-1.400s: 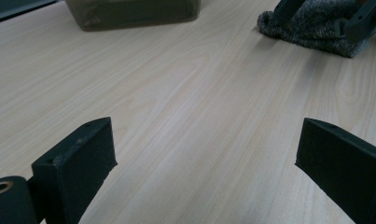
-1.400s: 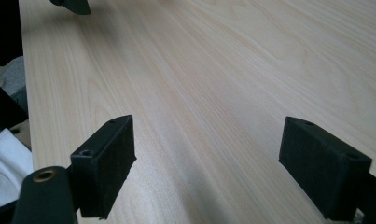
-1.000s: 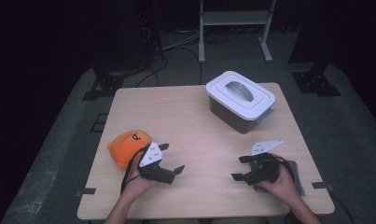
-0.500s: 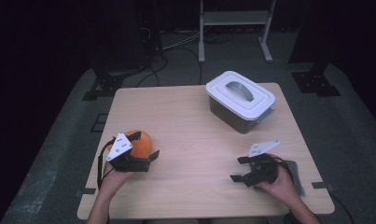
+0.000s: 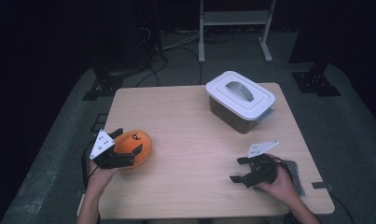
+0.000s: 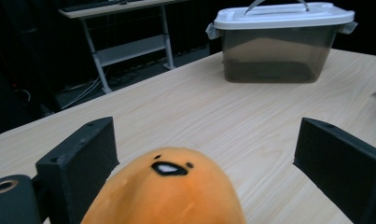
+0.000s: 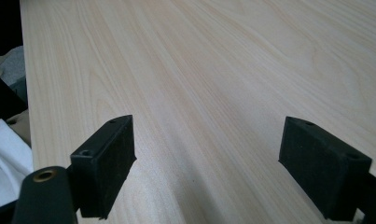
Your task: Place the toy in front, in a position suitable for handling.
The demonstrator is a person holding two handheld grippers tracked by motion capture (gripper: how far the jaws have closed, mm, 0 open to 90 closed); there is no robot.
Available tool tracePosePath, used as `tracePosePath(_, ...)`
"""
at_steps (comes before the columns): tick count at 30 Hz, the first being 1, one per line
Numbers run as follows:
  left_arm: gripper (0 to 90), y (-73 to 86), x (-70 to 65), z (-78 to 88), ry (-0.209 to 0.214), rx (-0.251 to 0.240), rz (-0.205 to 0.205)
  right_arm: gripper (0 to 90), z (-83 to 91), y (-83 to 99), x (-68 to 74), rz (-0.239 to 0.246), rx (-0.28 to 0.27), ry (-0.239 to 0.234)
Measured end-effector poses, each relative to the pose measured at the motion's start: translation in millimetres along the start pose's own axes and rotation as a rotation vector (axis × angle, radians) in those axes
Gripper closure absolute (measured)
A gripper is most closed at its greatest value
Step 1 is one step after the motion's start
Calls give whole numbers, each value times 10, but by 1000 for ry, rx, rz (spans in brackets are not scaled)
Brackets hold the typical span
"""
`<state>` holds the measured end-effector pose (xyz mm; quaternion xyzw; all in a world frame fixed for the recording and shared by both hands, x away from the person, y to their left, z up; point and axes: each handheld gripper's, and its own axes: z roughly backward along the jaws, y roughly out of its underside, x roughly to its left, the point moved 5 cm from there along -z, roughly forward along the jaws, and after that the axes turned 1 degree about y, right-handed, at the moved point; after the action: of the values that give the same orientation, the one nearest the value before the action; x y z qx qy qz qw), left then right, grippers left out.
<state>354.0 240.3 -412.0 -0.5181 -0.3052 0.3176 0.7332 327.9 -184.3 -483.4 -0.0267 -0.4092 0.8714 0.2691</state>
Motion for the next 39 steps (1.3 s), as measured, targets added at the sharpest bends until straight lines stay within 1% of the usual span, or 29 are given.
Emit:
tracePosePath(6,54,85,76,-9,-23,19,21,171,1,1,5,3,3,2)
tracePosePath(7,54,108,93,-11,-25,23,33,172,1,1,5,3,2,3)
tracePosePath(11,54,177,134,-21,-33,44,39,172,2,0,5,4,2,3)
tracePosePath(12,53,217,155,-34,-42,58,43,172,0,1,6,5,4,3)
tracePosePath(17,54,316,209,-64,-55,81,72,172,-1,2,10,9,6,2)
tracePosePath(20,54,392,243,-78,-65,96,102,172,-2,4,13,7,8,1)
tracePosePath(23,66,458,260,-91,-68,109,109,172,-5,2,17,8,10,0)
tracePosePath(25,66,482,270,-102,-71,111,125,172,-7,3,17,10,11,0)
tracePosePath(26,66,503,277,-117,-82,117,128,172,-9,4,17,12,12,0)
tracePosePath(29,66,526,270,-134,-84,125,123,172,-11,5,16,13,13,1)
tracePosePath(32,66,546,275,-147,-96,134,116,172,-12,6,16,13,14,2)
tracePosePath(34,66,552,276,-154,-100,134,128,172,-12,5,16,12,13,2)
tracePosePath(35,66,562,273,-160,-103,142,133,172,-14,6,15,12,14,2)
tracePosePath(36,66,562,273,-160,-103,142,133,172,-14,6,15,12,14,2)
tracePosePath(37,66,562,269,-165,-107,141,129,172,-16,7,14,13,14,2)
tracePosePath(38,66,558,253,-175,-109,149,113,172,-16,5,15,8,10,-4)
tracePosePath(39,66,558,253,-175,-109,149,113,172,-16,5,15,8,10,-4)
